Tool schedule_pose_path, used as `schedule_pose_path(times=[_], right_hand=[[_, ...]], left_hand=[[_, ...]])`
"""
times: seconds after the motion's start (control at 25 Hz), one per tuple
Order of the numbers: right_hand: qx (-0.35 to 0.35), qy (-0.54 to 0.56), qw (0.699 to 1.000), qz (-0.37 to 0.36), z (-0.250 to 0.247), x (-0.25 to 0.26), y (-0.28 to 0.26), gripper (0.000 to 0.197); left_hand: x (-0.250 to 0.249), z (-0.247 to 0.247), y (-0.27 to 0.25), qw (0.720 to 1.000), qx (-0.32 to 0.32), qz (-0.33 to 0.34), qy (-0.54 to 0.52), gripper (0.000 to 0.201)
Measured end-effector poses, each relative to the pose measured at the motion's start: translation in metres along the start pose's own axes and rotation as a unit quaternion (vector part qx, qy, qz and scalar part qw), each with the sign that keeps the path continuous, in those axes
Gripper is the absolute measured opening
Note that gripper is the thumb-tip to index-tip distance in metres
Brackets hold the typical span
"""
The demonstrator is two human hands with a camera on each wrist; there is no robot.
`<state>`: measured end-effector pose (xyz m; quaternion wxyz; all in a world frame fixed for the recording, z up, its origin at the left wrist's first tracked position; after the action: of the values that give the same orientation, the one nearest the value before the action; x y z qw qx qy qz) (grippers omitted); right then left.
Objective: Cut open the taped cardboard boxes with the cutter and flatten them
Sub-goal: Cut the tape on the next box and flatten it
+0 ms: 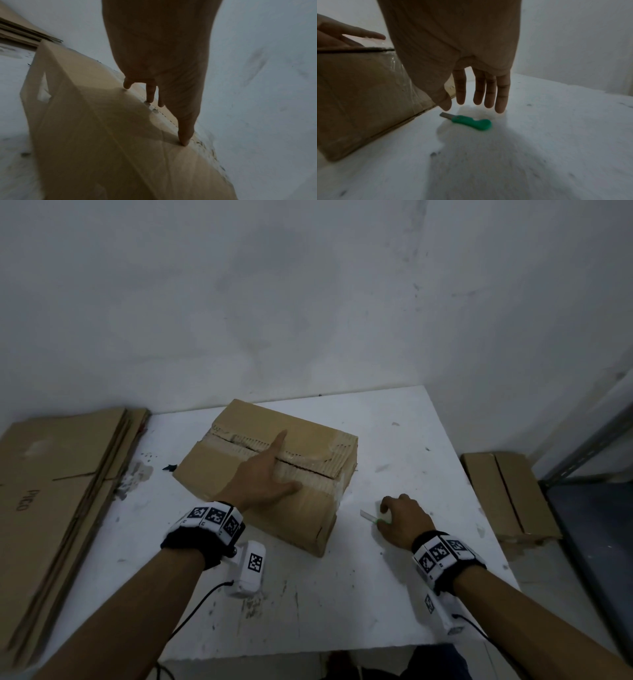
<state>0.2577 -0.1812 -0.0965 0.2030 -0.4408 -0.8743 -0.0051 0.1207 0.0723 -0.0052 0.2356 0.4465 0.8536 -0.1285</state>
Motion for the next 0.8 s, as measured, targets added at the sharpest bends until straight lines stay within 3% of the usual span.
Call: schedule_pose_path(times=[0.08, 0.4, 0.52, 0.64, 0.8], right_hand=[[-0.017, 0.023, 1.0, -0.007, -0.009, 0.013, 0.01, 0.033], [-0.168, 0.138, 0.974, -0.058, -0.074, 0.08, 0.054, 0.029], [-0.127, 0.087, 0.983, -0.104, -0.076, 0.103, 0.069, 0.045], [-0.053, 0.068, 0.984, -0.154, -0.067, 0.126, 0.078, 0.062], [-0.037, -0.018, 0.984, -0.176, -0.057, 0.144, 0.078, 0.052]], left_hand=[[0.008, -0.001, 0.001, 1.0, -0.009, -0.008, 0.002, 0.126], [0.043, -0.02, 0.013, 0.988, 0.028, -0.046, 0.148, 0.132], [0.074, -0.034, 0.02, 0.978, 0.034, -0.079, 0.192, 0.136], [0.106, -0.045, 0.021, 0.974, 0.038, -0.146, 0.169, 0.148], [0.121, -0.048, 0.025, 0.972, 0.055, -0.164, 0.16, 0.162]])
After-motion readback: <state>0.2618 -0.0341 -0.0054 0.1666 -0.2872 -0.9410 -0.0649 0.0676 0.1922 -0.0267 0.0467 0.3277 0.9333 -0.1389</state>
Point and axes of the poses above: each hand's wrist, its own y-axis towards the middle knuckle, its own z-axis out of the palm, x = y × z, the point moved 7 cm from there along y, towards the middle knuckle, and after that the axes turned 13 degrees about -x, right-handed, at the moved point
